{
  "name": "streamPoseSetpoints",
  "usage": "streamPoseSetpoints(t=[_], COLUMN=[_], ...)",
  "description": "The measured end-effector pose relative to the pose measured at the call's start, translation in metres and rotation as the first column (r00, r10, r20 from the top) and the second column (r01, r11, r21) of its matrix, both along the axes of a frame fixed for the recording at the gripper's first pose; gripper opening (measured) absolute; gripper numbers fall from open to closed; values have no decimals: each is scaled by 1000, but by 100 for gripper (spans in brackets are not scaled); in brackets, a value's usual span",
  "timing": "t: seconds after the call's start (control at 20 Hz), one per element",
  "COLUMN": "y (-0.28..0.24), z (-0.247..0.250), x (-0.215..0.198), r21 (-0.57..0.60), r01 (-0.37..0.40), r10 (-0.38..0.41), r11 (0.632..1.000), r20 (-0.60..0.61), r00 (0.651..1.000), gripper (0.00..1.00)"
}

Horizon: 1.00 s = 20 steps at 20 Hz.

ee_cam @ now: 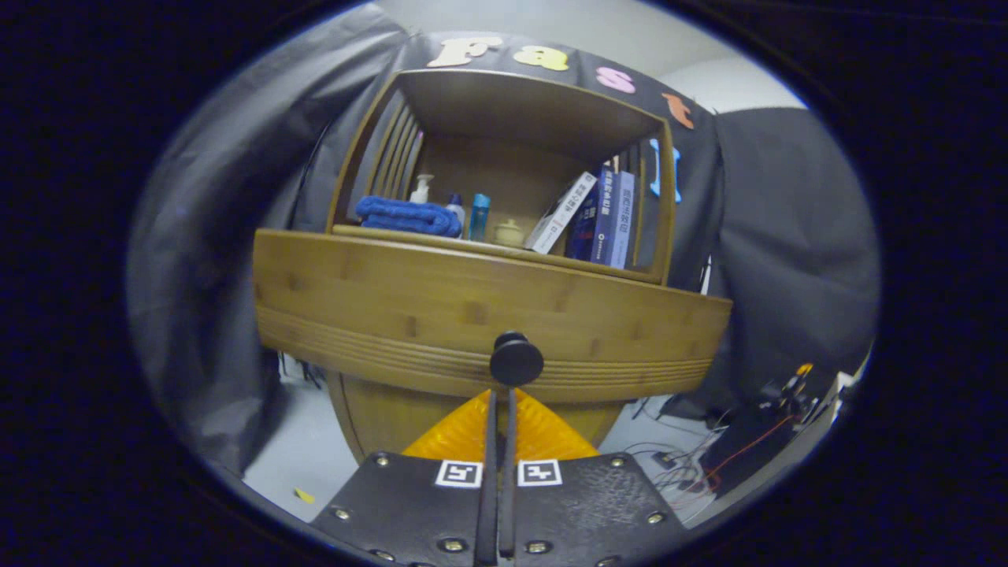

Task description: Pull open the drawer, take out the items inside it, and place them on the countertop above the cabinet.

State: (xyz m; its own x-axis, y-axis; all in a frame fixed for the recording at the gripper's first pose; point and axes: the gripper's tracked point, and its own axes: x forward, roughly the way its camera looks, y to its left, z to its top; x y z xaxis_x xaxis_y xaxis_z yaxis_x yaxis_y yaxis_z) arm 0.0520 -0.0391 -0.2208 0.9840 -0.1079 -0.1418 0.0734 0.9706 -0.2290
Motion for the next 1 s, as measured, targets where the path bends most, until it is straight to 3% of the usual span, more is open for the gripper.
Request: streamPoseSetpoints(t=[0.25, 0.45, 0.6, 0.7, 0.95, 1.0], y=[1, -5, -14, -9, -1, -1], z=[-1, 0, 5, 10, 29, 41], x=[2, 16, 25, 34, 26, 21], r21=[95, 130, 128, 149, 171, 157], r01=[-3, 1, 13, 1, -3, -6], r10=[5, 1, -12, -1, 2, 3], r11=[996, 991, 992, 989, 985, 988], r20=[-19, -17, -4, 3, 6, 20], r00=[1000, 1000, 1000, 1000, 1000, 1000], gripper=[5, 29, 33, 41, 41, 51])
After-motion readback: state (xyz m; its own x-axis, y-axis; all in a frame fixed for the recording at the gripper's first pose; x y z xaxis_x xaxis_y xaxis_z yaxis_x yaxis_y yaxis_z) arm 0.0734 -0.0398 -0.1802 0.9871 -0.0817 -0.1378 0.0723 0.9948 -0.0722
